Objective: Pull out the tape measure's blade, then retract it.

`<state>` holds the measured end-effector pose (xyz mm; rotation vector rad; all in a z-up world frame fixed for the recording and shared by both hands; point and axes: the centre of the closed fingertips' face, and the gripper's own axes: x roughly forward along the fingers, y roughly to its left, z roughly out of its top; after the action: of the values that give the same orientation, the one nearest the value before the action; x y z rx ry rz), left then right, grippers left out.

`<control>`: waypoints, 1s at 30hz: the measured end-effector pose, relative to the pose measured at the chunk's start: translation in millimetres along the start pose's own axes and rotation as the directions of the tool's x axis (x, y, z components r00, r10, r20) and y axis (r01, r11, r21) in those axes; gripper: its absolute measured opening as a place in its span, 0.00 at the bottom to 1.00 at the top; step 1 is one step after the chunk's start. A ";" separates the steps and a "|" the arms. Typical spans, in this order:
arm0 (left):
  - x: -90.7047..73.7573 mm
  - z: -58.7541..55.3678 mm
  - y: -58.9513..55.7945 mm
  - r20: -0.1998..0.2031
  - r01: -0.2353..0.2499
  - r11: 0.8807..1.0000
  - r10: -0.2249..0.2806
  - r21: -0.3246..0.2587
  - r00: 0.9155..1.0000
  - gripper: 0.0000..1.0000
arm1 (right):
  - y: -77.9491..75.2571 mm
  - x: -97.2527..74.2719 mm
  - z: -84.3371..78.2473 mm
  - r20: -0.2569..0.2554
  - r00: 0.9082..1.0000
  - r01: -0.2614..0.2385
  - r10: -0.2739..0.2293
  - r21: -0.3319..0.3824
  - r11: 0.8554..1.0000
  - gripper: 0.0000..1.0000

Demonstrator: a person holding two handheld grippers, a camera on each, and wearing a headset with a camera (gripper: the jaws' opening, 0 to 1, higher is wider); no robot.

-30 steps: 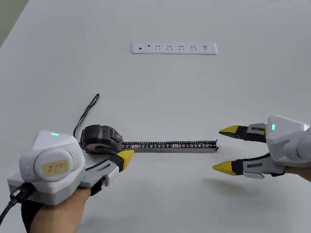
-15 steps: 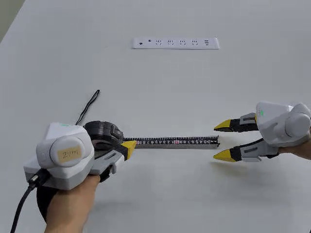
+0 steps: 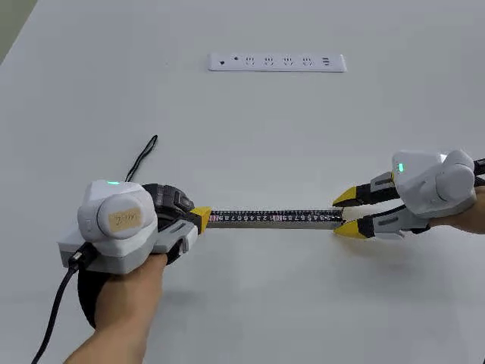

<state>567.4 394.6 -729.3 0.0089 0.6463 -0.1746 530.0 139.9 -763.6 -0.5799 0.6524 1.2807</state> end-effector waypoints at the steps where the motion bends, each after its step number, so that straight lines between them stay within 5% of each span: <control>1: 1.3 -0.4 0.4 -0.002 -0.003 1.000 0.003 0.000 1.000 0.79 | 0.3 0.2 -1.1 -0.003 1.000 -0.001 0.001 0.000 1.000 0.24; 30: 10.6 -5.1 4.5 -0.025 -0.054 0.998 0.053 -0.042 0.998 0.70 | -2.2 -0.6 -3.3 0.019 1.000 0.007 -0.006 -0.002 1.000 0.13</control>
<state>573.4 397.6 -739.9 -0.0129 0.6726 -0.1093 531.6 136.7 -765.4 -0.5704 0.6326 1.2796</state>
